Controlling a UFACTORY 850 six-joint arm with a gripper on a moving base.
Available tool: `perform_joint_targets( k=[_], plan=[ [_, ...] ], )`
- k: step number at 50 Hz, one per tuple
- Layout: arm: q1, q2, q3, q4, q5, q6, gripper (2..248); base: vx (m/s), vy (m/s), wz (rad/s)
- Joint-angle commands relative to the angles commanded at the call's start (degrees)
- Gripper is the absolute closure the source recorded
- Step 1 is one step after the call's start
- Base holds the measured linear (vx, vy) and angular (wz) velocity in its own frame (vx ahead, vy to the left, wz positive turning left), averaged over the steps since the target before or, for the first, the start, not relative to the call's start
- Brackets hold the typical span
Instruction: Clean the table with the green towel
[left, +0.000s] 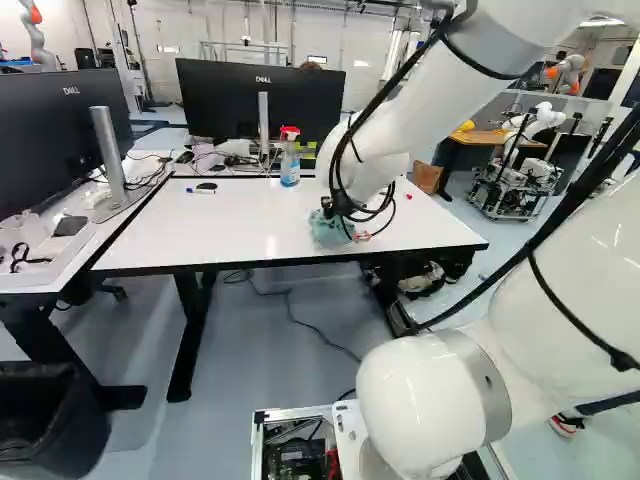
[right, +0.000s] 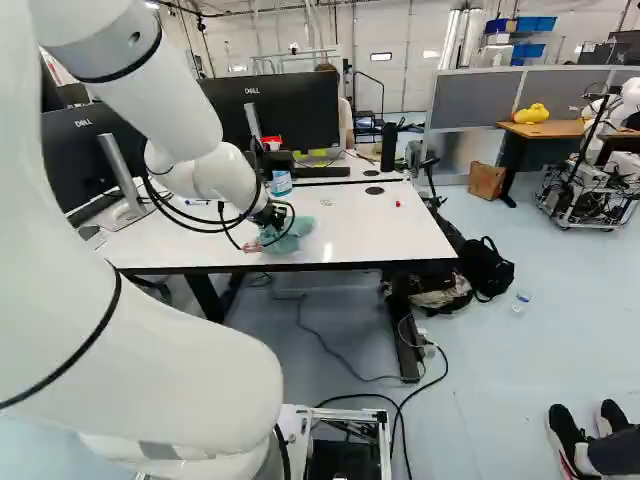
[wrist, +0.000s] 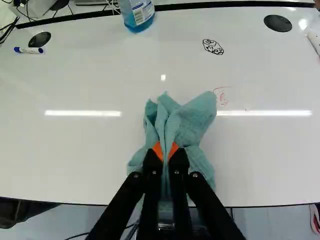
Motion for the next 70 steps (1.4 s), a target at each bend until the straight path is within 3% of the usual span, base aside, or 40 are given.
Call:
perform_joint_targets(
  k=[33,70],
  plan=[
    [-0.1,0.4,-0.3,0.0,0.0,0.0,221,0.000,0.000,0.000],
    [-1.7,-5.7,-10.4,0.0,0.0,0.0,221,0.000,0.000,0.000]
  ],
)
